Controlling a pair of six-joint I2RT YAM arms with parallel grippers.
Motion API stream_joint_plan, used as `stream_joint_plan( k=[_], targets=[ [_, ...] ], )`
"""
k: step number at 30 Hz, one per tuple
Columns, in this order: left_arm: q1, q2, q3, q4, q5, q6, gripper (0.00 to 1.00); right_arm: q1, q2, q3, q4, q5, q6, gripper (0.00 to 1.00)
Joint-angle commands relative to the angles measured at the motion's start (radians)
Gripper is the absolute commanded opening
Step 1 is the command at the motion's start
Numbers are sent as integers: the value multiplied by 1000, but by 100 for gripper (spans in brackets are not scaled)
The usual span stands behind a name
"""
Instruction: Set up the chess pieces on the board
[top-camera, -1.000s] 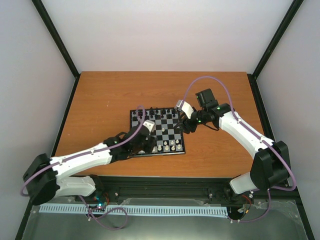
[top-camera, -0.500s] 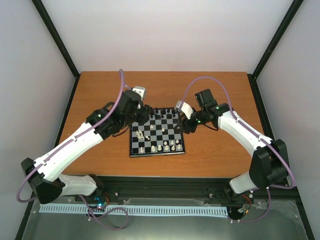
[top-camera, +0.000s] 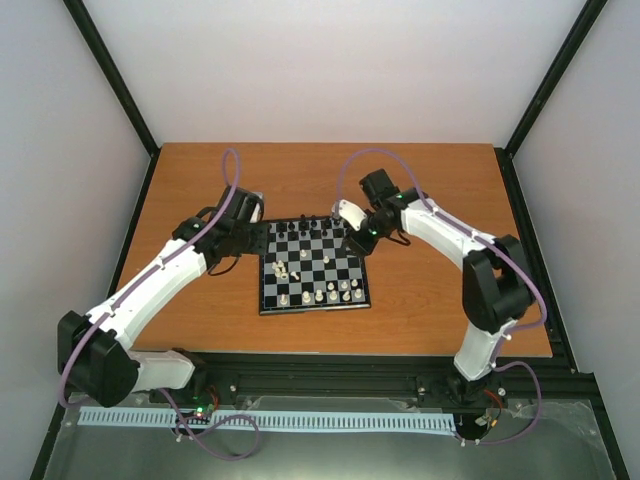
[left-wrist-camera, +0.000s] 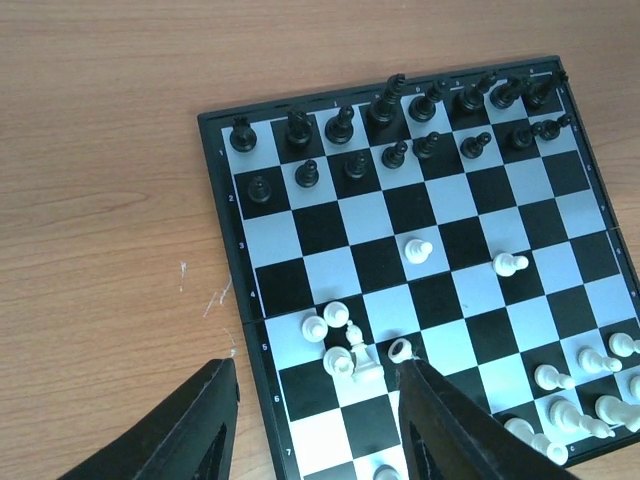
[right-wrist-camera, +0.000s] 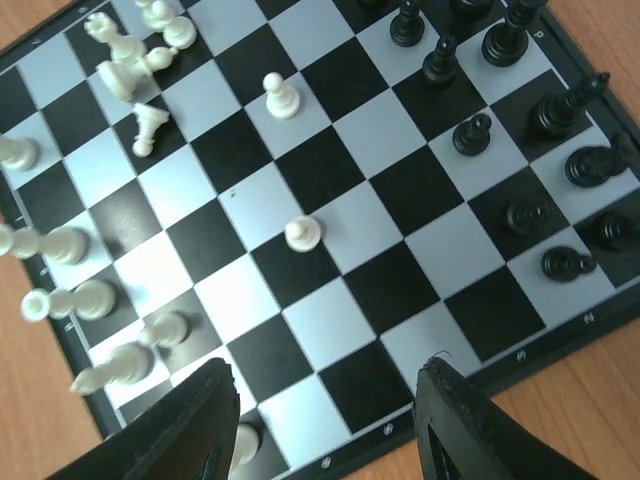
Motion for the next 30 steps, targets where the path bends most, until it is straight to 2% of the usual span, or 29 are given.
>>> stream_joint_plan(
  k=[1, 10, 21, 27, 30],
  targets=[
    [5, -36, 12, 7, -22, 26, 48, 39, 100, 108, -48, 77, -12, 48],
    [6, -51, 15, -1, -49, 30, 48, 106, 276, 256, -99, 136, -3, 51],
    [5, -51, 14, -1, -65, 38, 48, 129, 364, 317, -118, 139, 10, 50],
    [5, -48, 15, -2, -63, 39, 48, 144, 393, 343, -131, 125, 4, 43],
    [5, -47, 14, -2, -67, 38, 48, 151, 399, 346, -134, 119, 4, 34]
  ],
)
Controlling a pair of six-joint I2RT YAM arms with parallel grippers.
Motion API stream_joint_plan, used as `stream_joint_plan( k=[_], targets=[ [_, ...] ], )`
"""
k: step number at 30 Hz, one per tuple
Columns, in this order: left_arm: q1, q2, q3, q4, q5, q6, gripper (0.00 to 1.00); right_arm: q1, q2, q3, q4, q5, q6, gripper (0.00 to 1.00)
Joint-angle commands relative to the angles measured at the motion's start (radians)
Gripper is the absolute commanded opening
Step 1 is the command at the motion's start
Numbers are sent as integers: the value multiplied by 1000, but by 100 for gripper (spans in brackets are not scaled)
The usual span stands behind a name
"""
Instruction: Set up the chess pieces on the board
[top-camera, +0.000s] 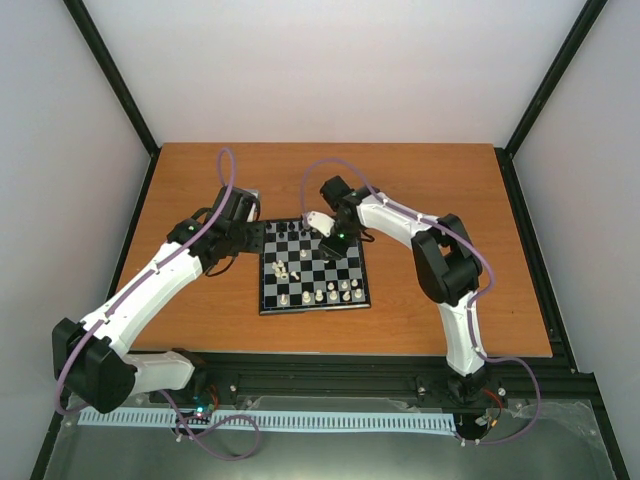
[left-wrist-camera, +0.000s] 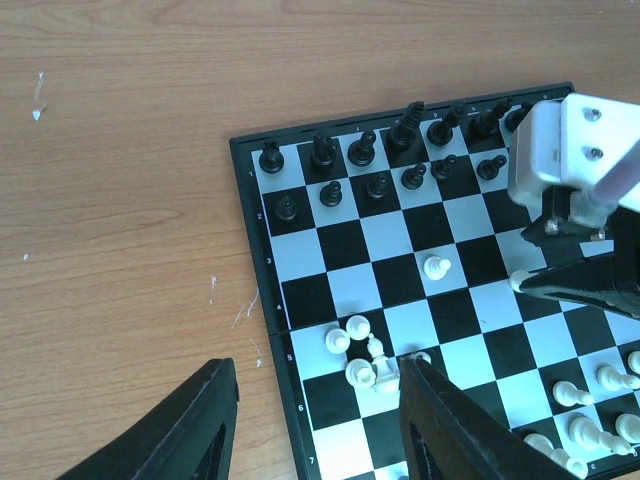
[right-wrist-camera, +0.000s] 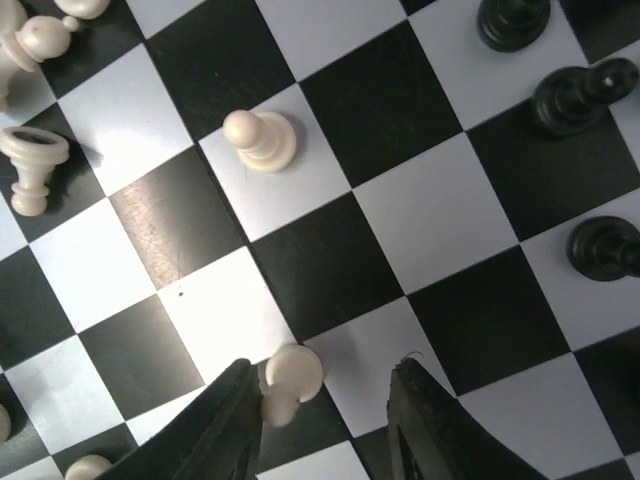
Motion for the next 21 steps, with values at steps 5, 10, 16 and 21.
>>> stream_joint_plan(
  k=[5, 10, 16, 21],
  targets=[
    [4, -4, 14, -3, -10, 22, 48, 24, 16, 20, -21, -16, 4, 19],
    [4, -1, 14, -2, -7, 23, 48, 28, -11, -3, -18, -28, 6, 15],
    [4, 2, 14, -3, -6, 27, 48, 50, -89, -65, -6, -66, -8, 12],
    [4, 3, 13, -3, -9, 26, 48, 73, -140, -114, -1, -87, -13, 11]
  ],
)
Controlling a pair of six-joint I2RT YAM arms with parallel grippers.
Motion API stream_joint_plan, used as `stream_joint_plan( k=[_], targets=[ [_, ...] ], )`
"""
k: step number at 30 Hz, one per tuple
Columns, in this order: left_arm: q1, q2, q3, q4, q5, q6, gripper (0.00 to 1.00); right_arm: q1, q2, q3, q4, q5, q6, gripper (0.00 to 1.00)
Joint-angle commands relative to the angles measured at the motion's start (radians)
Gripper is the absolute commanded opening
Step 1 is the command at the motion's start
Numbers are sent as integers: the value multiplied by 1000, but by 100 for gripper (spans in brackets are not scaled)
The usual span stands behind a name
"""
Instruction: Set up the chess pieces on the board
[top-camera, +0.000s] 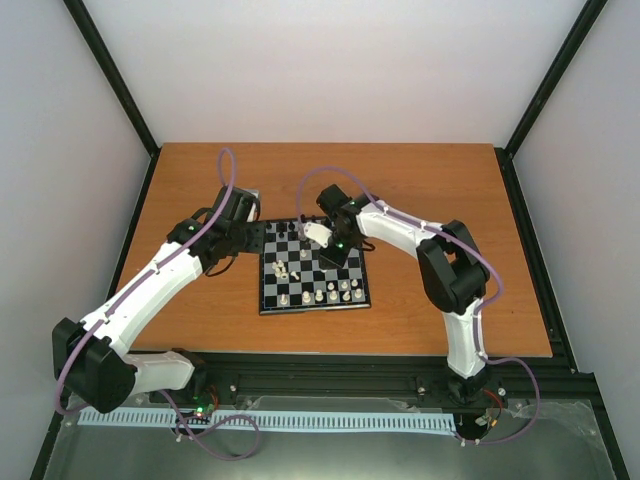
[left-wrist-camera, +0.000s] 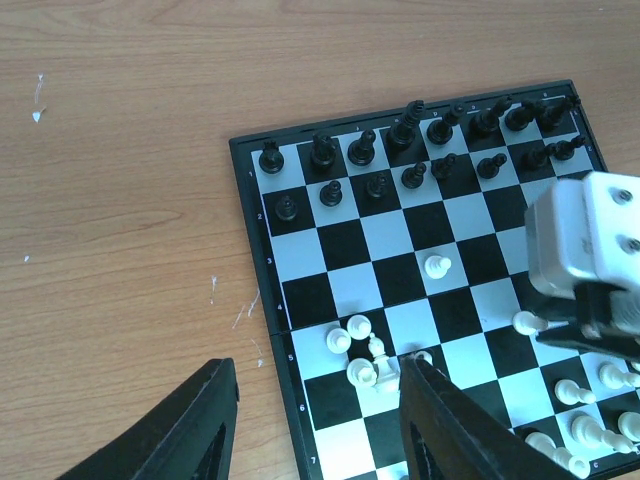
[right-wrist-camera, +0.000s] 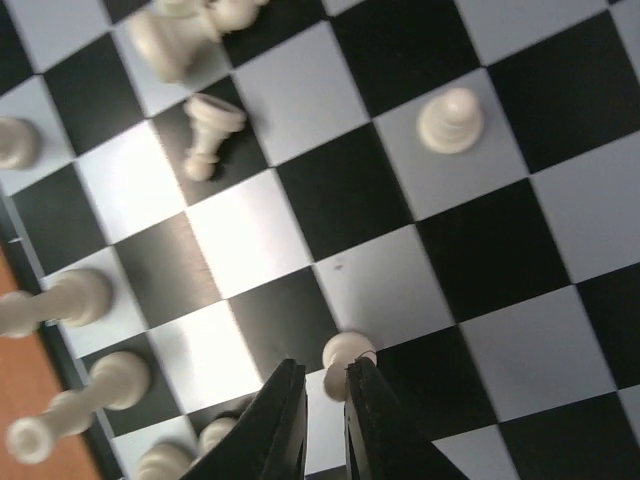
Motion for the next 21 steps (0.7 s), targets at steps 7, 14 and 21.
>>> stream_joint_plan(
  k=[7, 14, 21],
  targets=[
    [4, 11, 12, -3, -8, 21, 48, 44, -84, -54, 11, -45, -19, 10],
    [3, 16, 12, -4, -5, 22, 48, 46, -100, -61, 59, 38, -3, 25],
    [4, 21, 14, -2, -2, 24, 48, 46, -54, -39, 69, 100, 11, 37]
  ],
)
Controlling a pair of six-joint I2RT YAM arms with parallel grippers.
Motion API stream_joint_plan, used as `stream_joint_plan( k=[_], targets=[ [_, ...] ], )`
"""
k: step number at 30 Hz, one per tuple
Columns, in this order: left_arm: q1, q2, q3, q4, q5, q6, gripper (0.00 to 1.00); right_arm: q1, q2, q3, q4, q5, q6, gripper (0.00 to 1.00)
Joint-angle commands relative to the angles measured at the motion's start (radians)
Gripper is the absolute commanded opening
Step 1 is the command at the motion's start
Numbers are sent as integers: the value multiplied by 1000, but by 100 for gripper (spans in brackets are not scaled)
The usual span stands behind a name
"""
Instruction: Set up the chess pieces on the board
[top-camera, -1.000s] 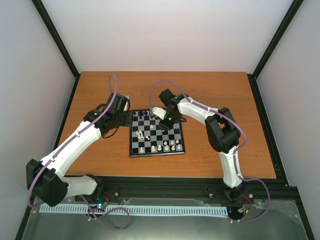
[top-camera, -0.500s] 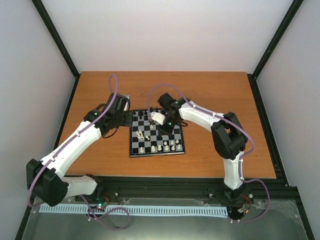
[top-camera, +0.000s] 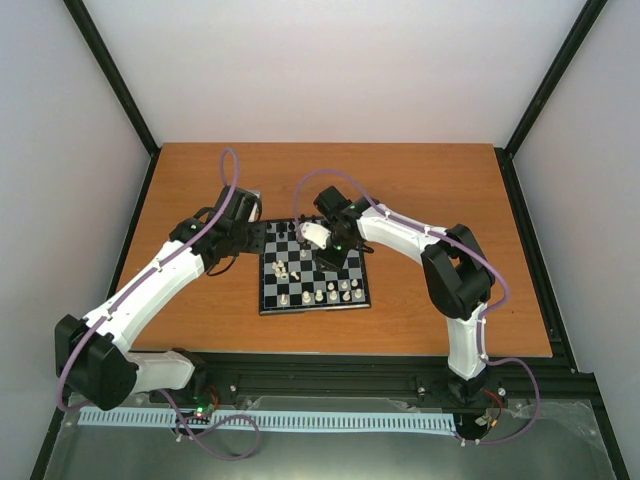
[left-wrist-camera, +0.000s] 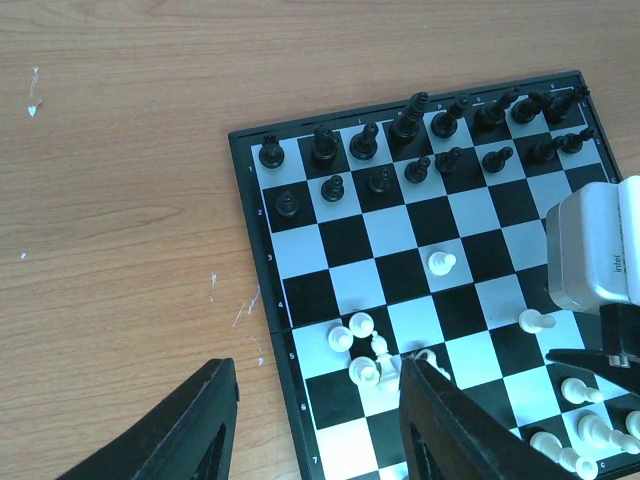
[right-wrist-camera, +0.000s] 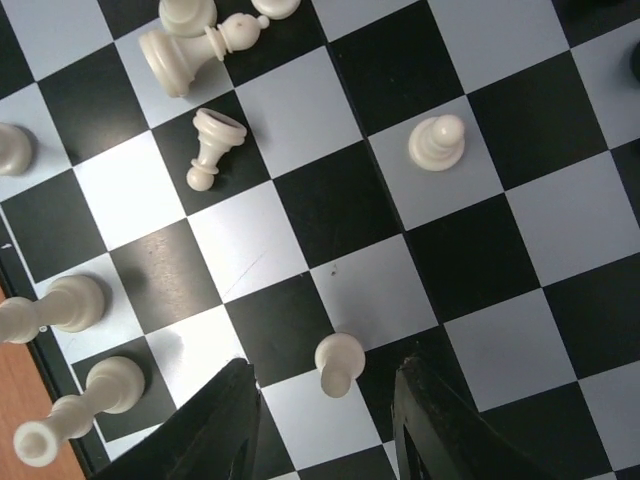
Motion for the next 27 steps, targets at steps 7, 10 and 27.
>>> stream_joint_plan(
  k=[7, 10, 27],
  targets=[
    [4, 7, 13, -2, -1, 21, 48, 9, 63, 29, -8, 36, 7, 25],
    [4, 6, 14, -3, 1, 22, 48, 9, 67, 29, -11, 34, 9, 19],
    [4, 11, 14, -3, 8, 24, 48, 22, -14, -4, -75, -74, -48, 6]
  ],
)
